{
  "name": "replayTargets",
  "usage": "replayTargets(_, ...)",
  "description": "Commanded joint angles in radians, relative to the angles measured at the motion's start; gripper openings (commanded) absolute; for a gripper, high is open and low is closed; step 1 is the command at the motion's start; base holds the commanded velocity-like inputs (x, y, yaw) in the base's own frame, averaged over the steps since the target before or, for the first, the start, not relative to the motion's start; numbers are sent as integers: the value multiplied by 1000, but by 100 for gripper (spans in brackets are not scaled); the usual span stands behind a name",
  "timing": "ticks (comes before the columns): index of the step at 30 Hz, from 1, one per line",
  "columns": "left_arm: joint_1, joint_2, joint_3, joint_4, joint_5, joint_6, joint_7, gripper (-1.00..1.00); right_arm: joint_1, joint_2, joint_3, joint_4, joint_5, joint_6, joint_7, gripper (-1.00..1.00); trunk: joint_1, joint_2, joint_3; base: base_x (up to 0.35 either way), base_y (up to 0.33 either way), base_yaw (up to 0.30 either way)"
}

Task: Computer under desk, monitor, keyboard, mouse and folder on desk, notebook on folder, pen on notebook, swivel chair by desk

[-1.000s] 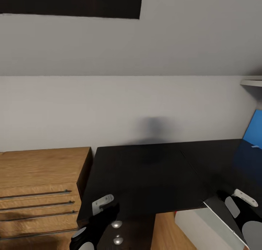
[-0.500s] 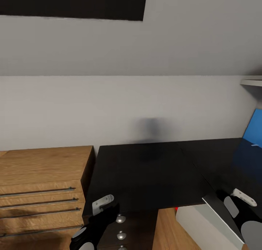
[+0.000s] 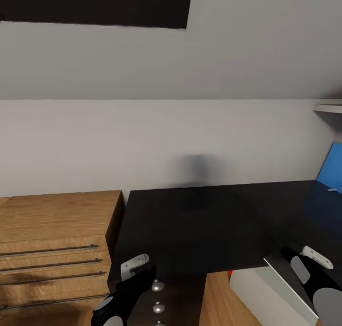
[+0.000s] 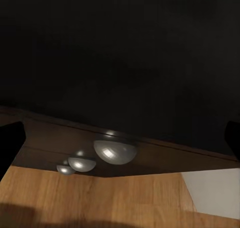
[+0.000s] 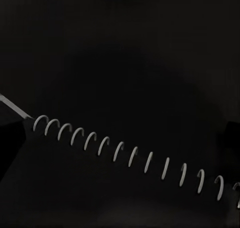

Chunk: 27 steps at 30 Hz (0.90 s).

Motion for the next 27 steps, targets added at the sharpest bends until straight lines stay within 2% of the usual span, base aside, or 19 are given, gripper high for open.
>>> replayTargets(1,-1,1,-1,-1,2,4,6,100,0,2,-3,-1,-21,6,-4,100,0,-1,0,0,0,0)
replayTargets(8,-1,1,-1,-1,2,4,6,100,0,5,-3,-5,-20,0,-3,100,0,-1,11,0,0,0)
replayTargets(14,-1,1,-1,-1,2,4,6,100,1,5,-3,-4,-20,-59,-2,100,0,-1,20,0,0,0)
replayTargets(20,-1,0,-1,-1,2,4,6,100,1,7,-3,-28,-19,-77,-1,100,0,-1,30,0,0,0)
replayTargets(24,-1,0,-1,-1,2,4,6,100,5,34,-4,-117,-17,-73,-3,100,0,-1,36,0,0,0)
replayTargets(26,-1,0,-1,-1,2,4,6,100,17,57,-4,-200,-16,-66,-6,100,0,-1,39,0,0,0)
replayTargets(27,-1,0,-1,-1,2,4,6,100,39,78,-4,-268,-13,-56,-9,100,0,-1,41,0,0,0)
